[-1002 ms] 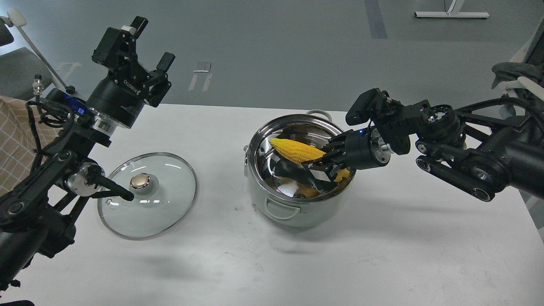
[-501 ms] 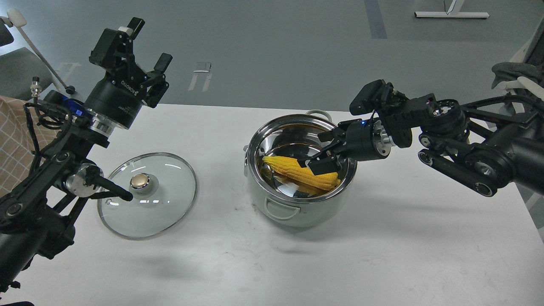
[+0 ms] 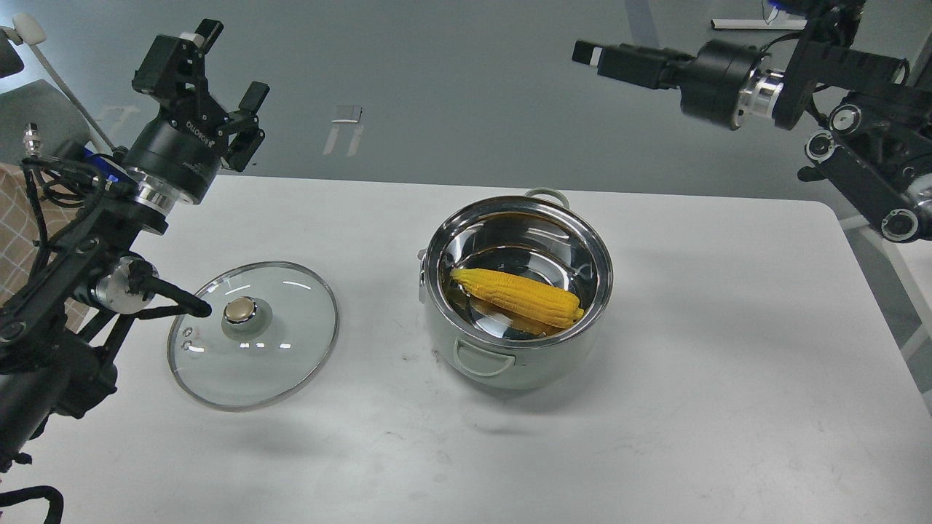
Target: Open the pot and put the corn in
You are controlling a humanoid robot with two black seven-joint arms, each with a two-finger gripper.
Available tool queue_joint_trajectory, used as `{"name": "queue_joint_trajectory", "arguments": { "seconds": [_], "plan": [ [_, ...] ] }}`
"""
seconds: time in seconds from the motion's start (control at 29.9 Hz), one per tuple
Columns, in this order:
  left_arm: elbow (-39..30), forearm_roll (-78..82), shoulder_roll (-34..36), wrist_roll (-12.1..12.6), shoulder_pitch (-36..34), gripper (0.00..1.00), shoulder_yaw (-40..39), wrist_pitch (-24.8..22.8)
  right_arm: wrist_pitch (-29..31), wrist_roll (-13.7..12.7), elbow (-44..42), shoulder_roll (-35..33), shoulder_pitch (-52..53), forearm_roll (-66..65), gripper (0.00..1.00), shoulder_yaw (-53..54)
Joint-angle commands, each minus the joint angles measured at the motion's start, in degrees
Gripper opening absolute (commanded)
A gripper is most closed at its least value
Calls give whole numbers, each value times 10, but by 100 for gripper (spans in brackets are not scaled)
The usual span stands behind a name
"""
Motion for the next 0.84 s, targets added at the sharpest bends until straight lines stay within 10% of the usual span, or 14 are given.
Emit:
{"name": "queue_joint_trajectory", "arguments": {
  "seconds": [0.0,0.23,0.8],
  "plan": [
    [117,-2,-33,13,-62,98,1,-84,2,0,-72,17,-2,176,100,14],
    [199,-13,-75,14,-94,98,-1,-110,8,0,-72,41,-65,497,100,14],
    [181,-81,-145,17,-93,98,-7,-110,7,0,-6,101,-194,534,100,178]
  ]
}}
